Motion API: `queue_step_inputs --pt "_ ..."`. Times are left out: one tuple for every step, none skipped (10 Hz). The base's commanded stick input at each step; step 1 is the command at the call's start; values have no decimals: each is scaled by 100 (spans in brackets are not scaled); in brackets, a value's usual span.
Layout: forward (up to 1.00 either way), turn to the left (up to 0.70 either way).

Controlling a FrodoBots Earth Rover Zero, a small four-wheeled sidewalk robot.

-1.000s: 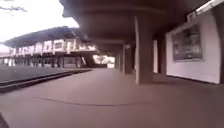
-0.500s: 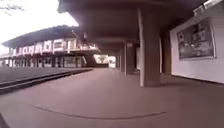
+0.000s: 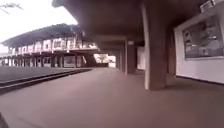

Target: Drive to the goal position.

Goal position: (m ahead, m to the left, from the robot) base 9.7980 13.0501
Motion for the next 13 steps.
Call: queue_step_inputs --pt "85 0" --pt "85 0" --pt "85 0" --pt "85 0" --pt "85 0" --pt "85 0" --pt "85 0" --pt "85 0" --pt "85 0" --pt "85 0" --pt "85 0" --pt "85 0" --pt "85 0"
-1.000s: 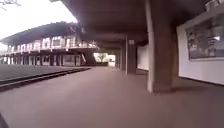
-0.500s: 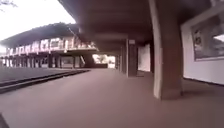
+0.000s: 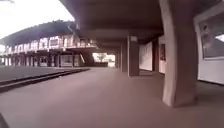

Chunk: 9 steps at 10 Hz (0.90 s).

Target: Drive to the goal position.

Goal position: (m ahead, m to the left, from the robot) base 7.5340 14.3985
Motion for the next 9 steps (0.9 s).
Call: queue_step_inputs --pt "85 0" --pt "85 0" --pt "85 0" --pt "85 0" --pt "85 0" --pt "85 0" --pt "85 0" --pt "85 0" --pt "85 0"
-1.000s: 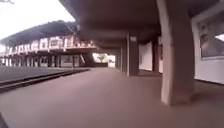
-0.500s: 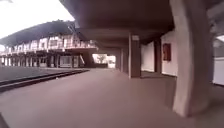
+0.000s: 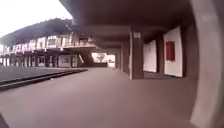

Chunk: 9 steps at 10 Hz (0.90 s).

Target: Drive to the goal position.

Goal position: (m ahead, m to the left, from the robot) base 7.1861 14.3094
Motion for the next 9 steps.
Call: queue_step_inputs --pt "85 0" --pt "85 0" --pt "85 0" --pt "85 0" --pt "85 0" --pt "85 0" --pt "85 0" --pt "85 0" --pt "85 0"
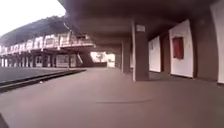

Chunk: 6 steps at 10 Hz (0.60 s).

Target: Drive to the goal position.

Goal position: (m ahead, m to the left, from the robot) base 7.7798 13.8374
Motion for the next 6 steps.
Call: queue_step_inputs --pt "85 0" --pt "85 0" --pt "85 0" --pt "85 0" --pt "85 0" --pt "85 0"
